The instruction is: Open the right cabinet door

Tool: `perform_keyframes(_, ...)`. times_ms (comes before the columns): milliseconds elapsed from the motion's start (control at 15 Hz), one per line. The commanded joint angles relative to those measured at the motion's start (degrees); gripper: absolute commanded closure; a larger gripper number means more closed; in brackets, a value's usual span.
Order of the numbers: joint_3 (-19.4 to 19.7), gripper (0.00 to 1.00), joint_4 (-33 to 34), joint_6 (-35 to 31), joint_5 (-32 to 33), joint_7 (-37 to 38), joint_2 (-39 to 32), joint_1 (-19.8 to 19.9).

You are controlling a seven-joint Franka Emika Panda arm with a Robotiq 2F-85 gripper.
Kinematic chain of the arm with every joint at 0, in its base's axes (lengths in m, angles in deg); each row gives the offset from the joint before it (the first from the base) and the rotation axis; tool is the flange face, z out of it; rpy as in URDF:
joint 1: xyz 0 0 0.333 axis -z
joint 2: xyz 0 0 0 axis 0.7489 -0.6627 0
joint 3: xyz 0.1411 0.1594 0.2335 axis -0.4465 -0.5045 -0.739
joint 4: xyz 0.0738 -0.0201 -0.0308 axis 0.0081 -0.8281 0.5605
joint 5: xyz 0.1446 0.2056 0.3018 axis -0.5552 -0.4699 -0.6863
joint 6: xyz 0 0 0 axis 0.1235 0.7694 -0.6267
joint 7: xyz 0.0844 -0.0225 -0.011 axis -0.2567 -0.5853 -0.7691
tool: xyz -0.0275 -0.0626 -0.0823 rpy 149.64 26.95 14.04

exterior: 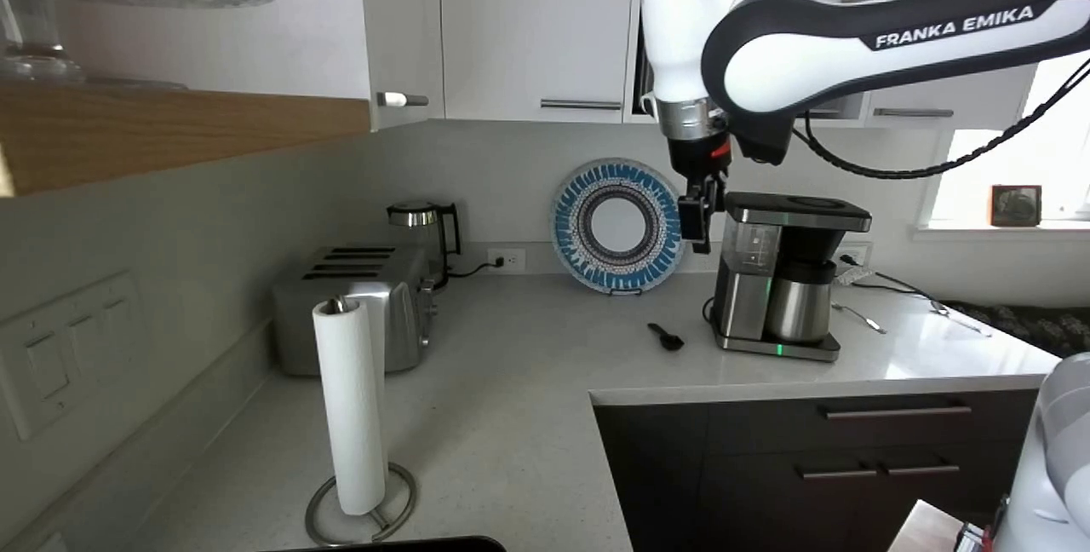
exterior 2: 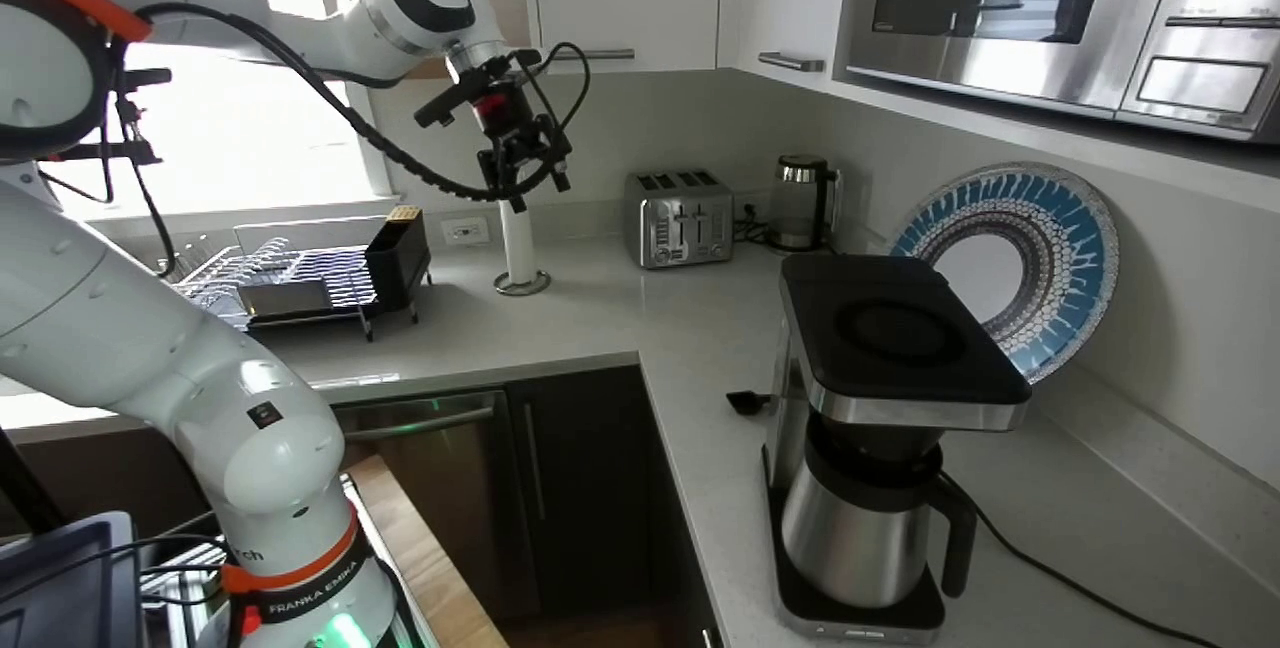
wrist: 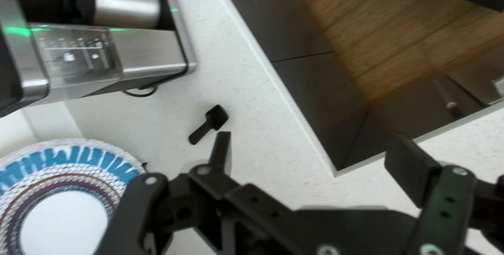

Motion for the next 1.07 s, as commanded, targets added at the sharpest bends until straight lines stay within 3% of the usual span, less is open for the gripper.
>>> perform_keyframes(0, -1.8, 0.00, 6.1, 0.9, 12.1, -1.3, -6.8, 0.9)
perform_keyframes(333, 0.2, 0.00, 8.3, -2.6, 31.7, -3.8, -9.8, 0.6)
perform_keyframes(400, 0.4, 0.00, 8.0, -0.5, 26.8, -2.3, -9.3, -0.8)
perform_keyframes(533, 0.9, 0.00, 8.5, -1.4, 30.4, -2.6, -9.9, -0.6)
perform_keyframes(800, 0.9, 0.00, 8.6, -1.5, 31.0, -2.7, -10.0, -0.6)
perform_keyframes(1000, 1.5, 0.00, 8.7, -7.1, 43.5, -1.4, -11.9, 0.8)
